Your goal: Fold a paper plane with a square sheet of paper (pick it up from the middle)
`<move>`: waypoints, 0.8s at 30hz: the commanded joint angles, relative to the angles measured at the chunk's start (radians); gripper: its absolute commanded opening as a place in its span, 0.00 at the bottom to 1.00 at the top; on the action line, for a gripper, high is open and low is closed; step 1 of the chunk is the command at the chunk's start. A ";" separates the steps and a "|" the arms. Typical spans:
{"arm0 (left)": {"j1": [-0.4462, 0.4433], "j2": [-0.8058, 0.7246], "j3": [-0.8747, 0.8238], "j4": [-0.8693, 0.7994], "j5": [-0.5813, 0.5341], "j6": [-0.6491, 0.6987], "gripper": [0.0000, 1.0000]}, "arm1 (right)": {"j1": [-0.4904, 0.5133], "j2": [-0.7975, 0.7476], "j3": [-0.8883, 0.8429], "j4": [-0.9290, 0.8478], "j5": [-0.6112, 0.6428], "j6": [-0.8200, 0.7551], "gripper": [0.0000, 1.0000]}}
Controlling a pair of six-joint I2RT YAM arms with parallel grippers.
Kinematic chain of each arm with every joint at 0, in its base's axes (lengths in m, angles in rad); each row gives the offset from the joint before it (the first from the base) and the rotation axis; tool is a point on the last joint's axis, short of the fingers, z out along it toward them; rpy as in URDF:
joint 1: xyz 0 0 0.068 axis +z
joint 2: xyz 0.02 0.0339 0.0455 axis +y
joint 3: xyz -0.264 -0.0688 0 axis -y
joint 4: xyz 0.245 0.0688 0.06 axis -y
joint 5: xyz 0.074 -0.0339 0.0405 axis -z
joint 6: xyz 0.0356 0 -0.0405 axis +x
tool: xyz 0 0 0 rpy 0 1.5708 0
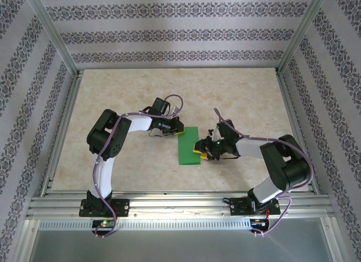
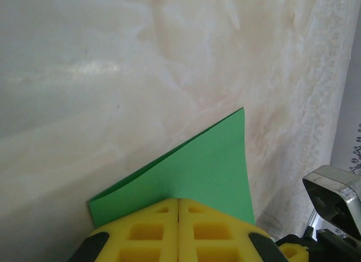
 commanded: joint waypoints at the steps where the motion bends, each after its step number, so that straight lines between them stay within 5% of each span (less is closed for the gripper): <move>1: 0.005 0.007 0.045 -0.057 0.011 0.039 0.06 | -0.020 0.030 0.020 0.063 -0.020 0.022 0.35; 6: 0.004 -0.048 0.098 -0.102 -0.006 0.072 0.14 | -0.036 0.065 0.025 0.115 -0.032 0.041 0.26; 10: -0.010 -0.162 0.046 -0.086 -0.071 0.113 0.38 | -0.042 0.071 0.019 0.136 -0.040 0.048 0.24; 15: -0.049 -0.344 -0.106 0.001 -0.131 0.145 0.46 | -0.049 0.070 0.008 0.148 -0.053 0.048 0.24; 20: -0.174 -0.488 -0.253 0.043 -0.239 0.204 0.46 | -0.056 0.064 0.008 0.147 -0.062 0.050 0.24; 24: -0.338 -0.553 -0.379 0.095 -0.454 0.318 0.48 | -0.056 0.059 0.014 0.144 -0.063 0.052 0.25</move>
